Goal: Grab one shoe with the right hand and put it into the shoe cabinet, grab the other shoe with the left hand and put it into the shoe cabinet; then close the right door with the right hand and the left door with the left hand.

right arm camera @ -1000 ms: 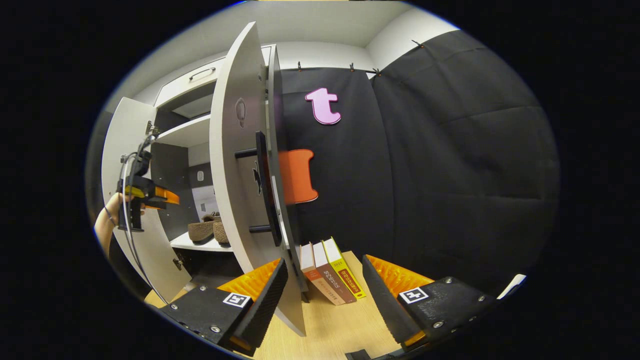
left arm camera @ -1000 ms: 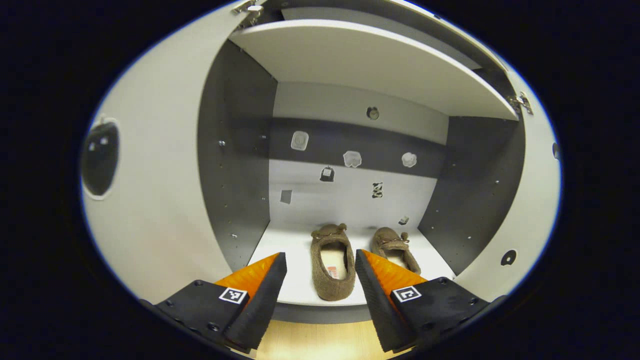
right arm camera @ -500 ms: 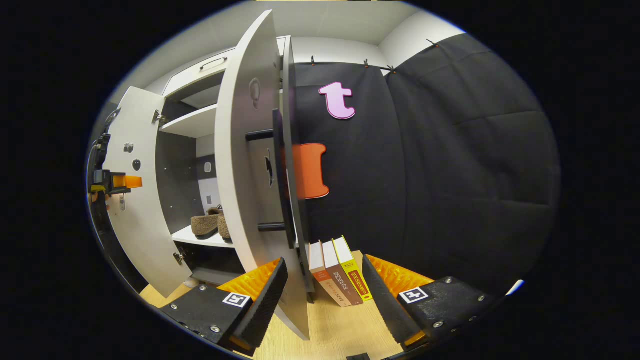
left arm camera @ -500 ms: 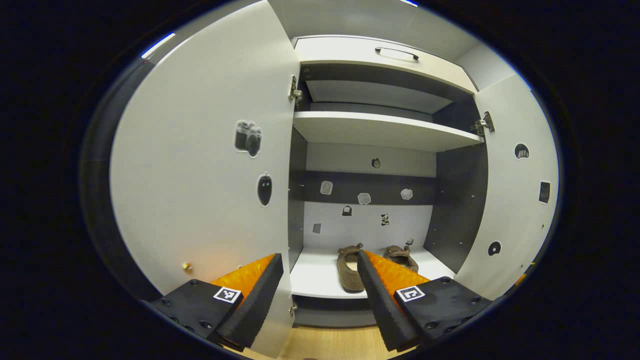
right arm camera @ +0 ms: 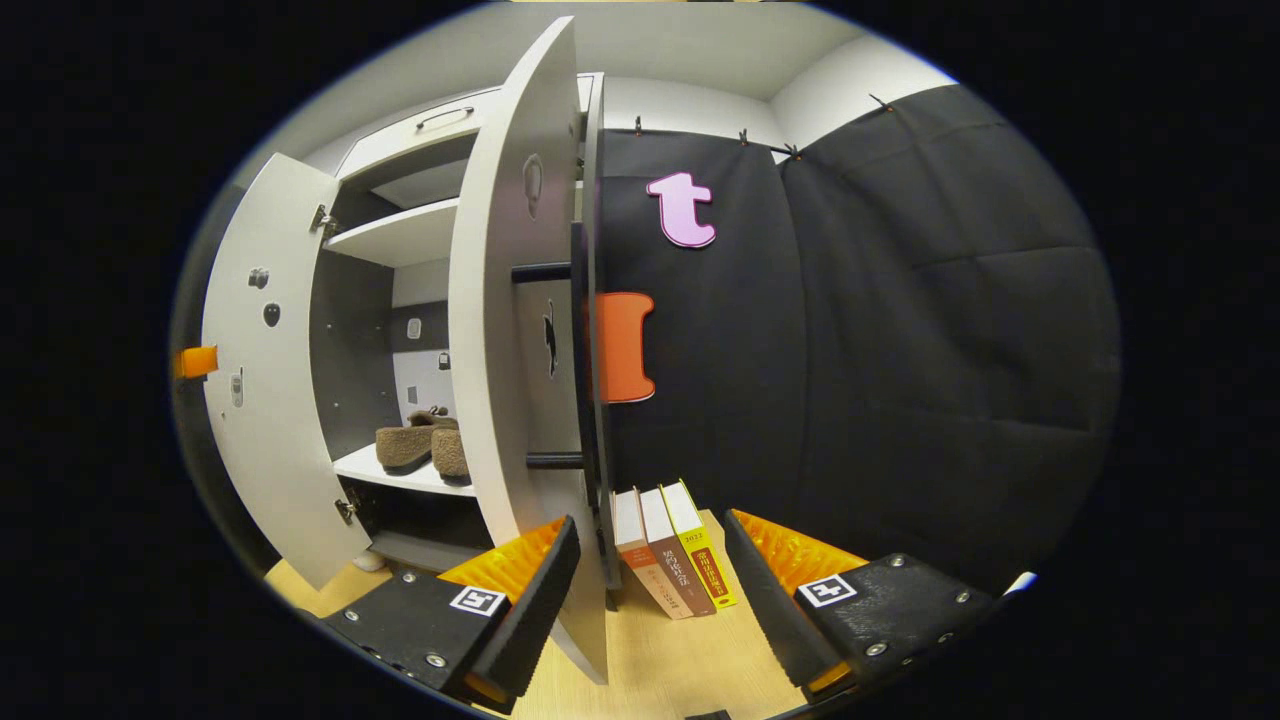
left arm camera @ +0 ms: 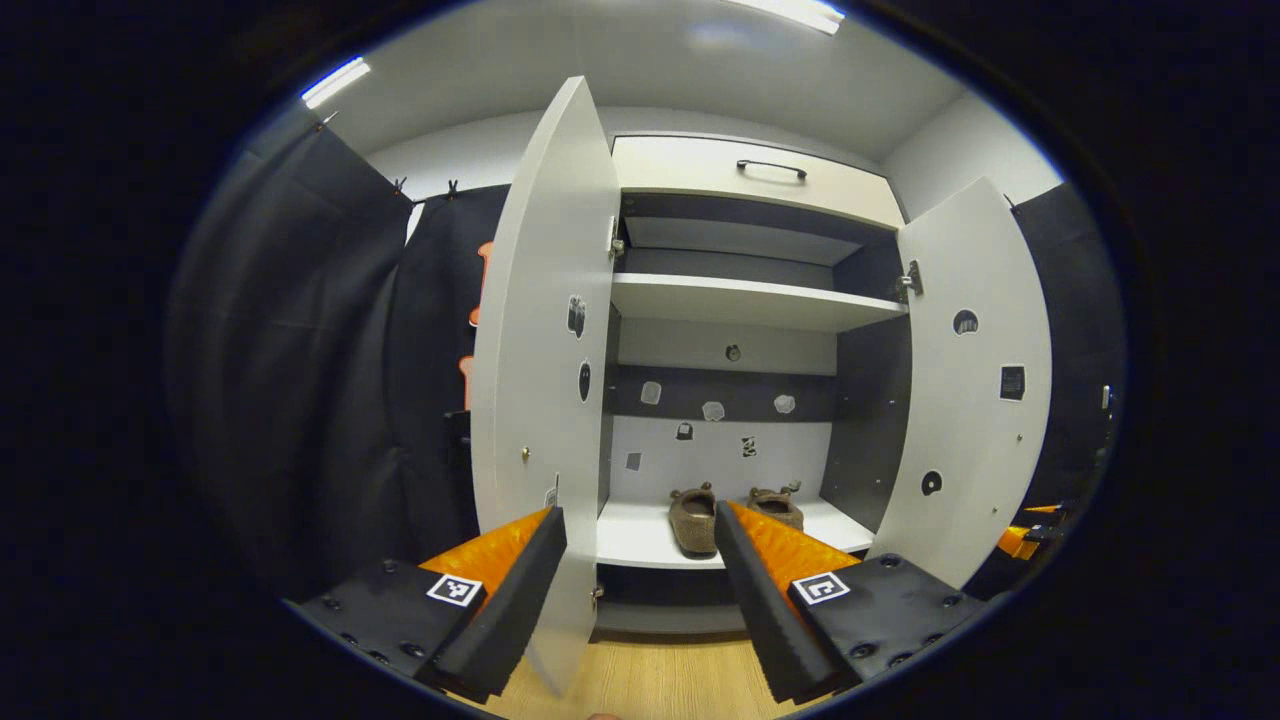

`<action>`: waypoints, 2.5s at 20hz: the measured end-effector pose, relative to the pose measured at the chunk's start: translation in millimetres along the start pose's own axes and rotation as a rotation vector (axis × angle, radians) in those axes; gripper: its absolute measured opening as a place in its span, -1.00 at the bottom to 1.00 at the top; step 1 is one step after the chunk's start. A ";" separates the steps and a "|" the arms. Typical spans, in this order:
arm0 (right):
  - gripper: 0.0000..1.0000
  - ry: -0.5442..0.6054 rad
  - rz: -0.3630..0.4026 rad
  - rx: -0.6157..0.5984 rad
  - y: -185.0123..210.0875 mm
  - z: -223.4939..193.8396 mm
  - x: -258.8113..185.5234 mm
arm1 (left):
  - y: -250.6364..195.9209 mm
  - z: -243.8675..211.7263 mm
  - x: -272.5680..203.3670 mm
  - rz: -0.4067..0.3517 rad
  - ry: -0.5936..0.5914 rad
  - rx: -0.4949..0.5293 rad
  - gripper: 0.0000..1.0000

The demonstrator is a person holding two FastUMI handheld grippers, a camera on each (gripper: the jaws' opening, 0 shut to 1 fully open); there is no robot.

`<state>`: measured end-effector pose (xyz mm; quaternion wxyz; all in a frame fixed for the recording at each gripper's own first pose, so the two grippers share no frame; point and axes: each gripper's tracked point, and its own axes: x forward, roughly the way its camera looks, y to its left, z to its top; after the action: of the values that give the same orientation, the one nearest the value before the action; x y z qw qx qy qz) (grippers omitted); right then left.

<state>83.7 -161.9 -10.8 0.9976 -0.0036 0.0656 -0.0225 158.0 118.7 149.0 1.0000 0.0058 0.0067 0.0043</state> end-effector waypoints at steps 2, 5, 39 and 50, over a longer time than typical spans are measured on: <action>0.80 -0.002 -0.001 -0.005 5.5 -0.1 -2.8 | 7.1 3.3 -10.0 0.004 -0.010 0.013 0.93; 0.80 -0.003 0.002 0.005 15.7 -0.5 -4.6 | 19.2 1.5 -21.1 0.009 -0.007 0.001 0.97; 0.85 -0.052 0.101 -0.020 178.4 2.3 -8.5 | 170.5 -129.0 26.0 0.039 0.150 -0.007 0.90; 0.85 -0.059 0.083 -0.014 163.2 3.5 -19.1 | 147.1 -142.0 33.7 -0.009 0.168 0.003 0.96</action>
<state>72.5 2.0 -6.4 0.9991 -0.0083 0.0362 0.0192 188.5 267.8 8.3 0.9959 0.0067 0.0905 0.0002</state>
